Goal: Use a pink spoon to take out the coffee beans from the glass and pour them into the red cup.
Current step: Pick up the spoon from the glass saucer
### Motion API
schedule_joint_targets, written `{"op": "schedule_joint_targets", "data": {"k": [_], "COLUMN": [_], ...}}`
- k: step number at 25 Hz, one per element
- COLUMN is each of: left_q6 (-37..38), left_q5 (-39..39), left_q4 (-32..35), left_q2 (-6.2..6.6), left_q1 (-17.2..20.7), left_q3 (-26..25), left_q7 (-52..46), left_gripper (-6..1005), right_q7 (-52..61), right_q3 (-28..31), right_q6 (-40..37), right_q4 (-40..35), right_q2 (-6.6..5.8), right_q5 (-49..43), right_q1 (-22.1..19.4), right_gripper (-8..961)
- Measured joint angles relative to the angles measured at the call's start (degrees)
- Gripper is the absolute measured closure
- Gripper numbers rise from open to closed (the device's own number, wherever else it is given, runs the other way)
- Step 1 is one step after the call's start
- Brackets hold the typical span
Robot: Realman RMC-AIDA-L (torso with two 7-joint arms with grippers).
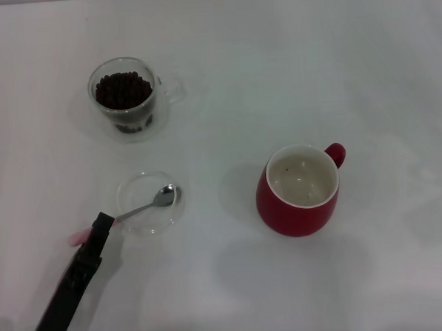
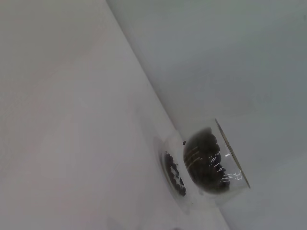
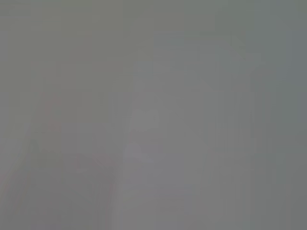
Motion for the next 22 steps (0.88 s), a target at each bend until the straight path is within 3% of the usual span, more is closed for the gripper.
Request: {"op": "schedule_joint_targets", "data": {"k": [4, 19, 22], "left_q6": [0.0, 0.1, 0.1], "left_q5": [-0.2, -0.3, -0.1], "left_q4": [0.0, 0.7, 0.9], "left_q2": [0.08, 0.41, 0.43], "left_q1": [0.1, 0.1, 0.0], "left_q3": [0.0, -0.7, -0.7], "left_q7": [0.0, 0.1, 0.0], "left_gripper": [737, 766, 818], "right_q7": [0.0, 0.0, 0.0], "right_q3": [0.0, 0.1, 0.1], "right_q6": [0.0, -0.4, -0.5], "right_q4": [0.0, 0.0, 0.0], "right_q2": [0.12, 0.52, 0.62], "right_q5": [0.0, 0.2, 0.2], "right_q1": [0.0, -0.1, -0.2], "right_gripper": [349, 349, 349]}}
